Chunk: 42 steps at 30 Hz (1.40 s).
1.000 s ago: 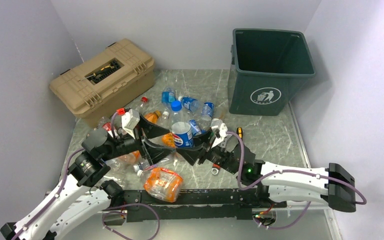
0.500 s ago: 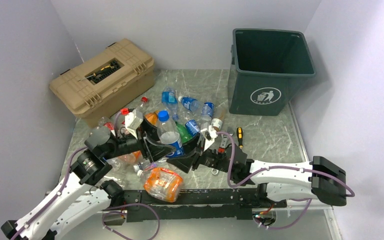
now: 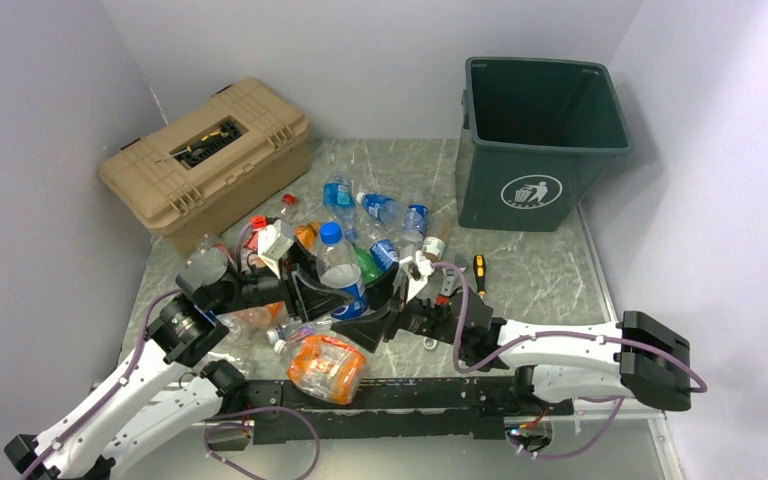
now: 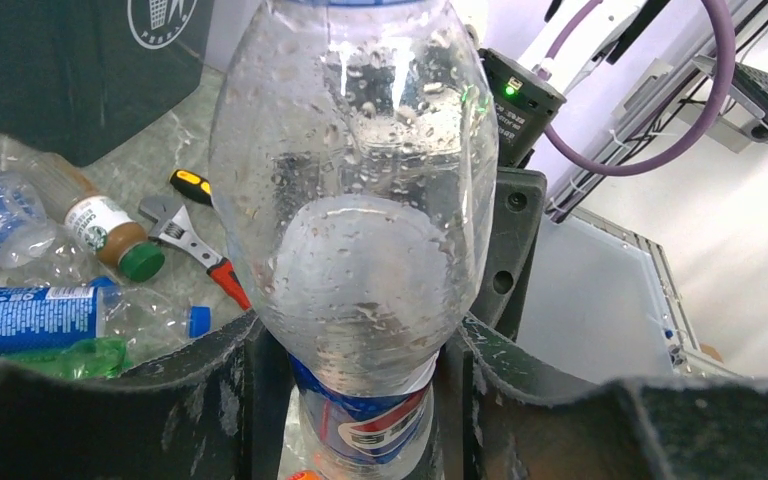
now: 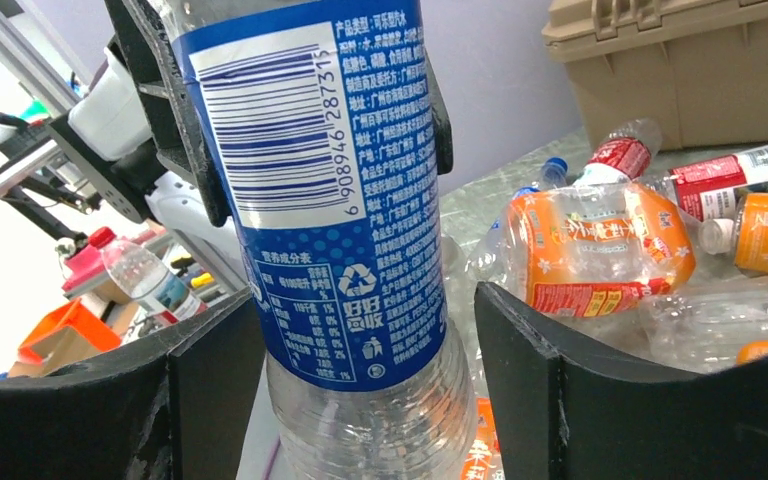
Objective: Put the plastic bottles in the bin
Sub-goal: Pick up the plastic bottle at the center of the board.
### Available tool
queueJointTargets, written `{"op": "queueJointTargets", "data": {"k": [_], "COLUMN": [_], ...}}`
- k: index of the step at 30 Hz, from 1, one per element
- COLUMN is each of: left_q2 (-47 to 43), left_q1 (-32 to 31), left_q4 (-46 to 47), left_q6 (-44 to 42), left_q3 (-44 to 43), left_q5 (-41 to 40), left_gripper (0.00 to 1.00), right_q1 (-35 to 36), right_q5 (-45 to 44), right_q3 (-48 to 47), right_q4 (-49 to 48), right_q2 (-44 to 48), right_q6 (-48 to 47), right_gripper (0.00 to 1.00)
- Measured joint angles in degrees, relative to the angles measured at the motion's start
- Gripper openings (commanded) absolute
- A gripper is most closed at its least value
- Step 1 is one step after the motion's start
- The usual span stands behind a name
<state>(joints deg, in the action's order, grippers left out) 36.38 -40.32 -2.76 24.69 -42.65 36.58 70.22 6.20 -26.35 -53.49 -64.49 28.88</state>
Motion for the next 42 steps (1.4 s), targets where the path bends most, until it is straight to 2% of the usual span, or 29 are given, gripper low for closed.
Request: {"op": "queueJointTargets", "data": {"k": [5,8,13,18,22,27,31,38,42], "left_q2": [-0.22,-0.72,-1.03,0.13,2.01,4.72,5.38,4.94,4.85], "left_q1": [-0.02,-0.02,-0.02,0.00,-0.02,-0.02,-0.02,-0.13,-0.17], "left_q4": [-0.07,-0.13,-0.20,-0.44,-1.18,-1.25,-1.22,-1.16,-1.18], "left_q6": [-0.13,-0.33,-0.68,-1.40,-2.01,-2.80,-3.02,-3.39,-3.93], "left_q3": [0.00,0.00,0.00,0.00,-0.11,-0.11,-0.11,-0.13,-0.13], "left_q5": [0.15,-0.39,-1.05,-0.15,2.40,6.56,9.40,11.17,11.58], "left_gripper": [0.24,0.18,0.11,0.09,0.04,0.00,0.00,0.00,0.00], "right_q1": [0.02,0.02,0.02,0.07,-0.09,-0.96,-4.09,-17.79,-19.93], "right_q5": [-1.22,-2.95,-6.16,-15.21,-20.83,-22.40,-19.43,-2.86,3.93], "right_q3": [-0.17,-2.99,-13.00,-20.70,-27.10,-41.66,-47.12,-47.80,-47.78], "right_q4": [7.69,20.79,41.44,51.87,56.02,61.29,64.89,69.35,69.31], "right_q2": [4.31,11.13,20.48,25.18,24.30,15.50,10.97,9.84,9.03], "right_q6": [-0.31,-2.67,-9.01,-12.83,-13.97,-13.90,-12.87,-6.71,-4.37], "right_gripper": [1.00,1.00,0.99,0.97,0.94,0.92,0.92,0.92,0.91]}}
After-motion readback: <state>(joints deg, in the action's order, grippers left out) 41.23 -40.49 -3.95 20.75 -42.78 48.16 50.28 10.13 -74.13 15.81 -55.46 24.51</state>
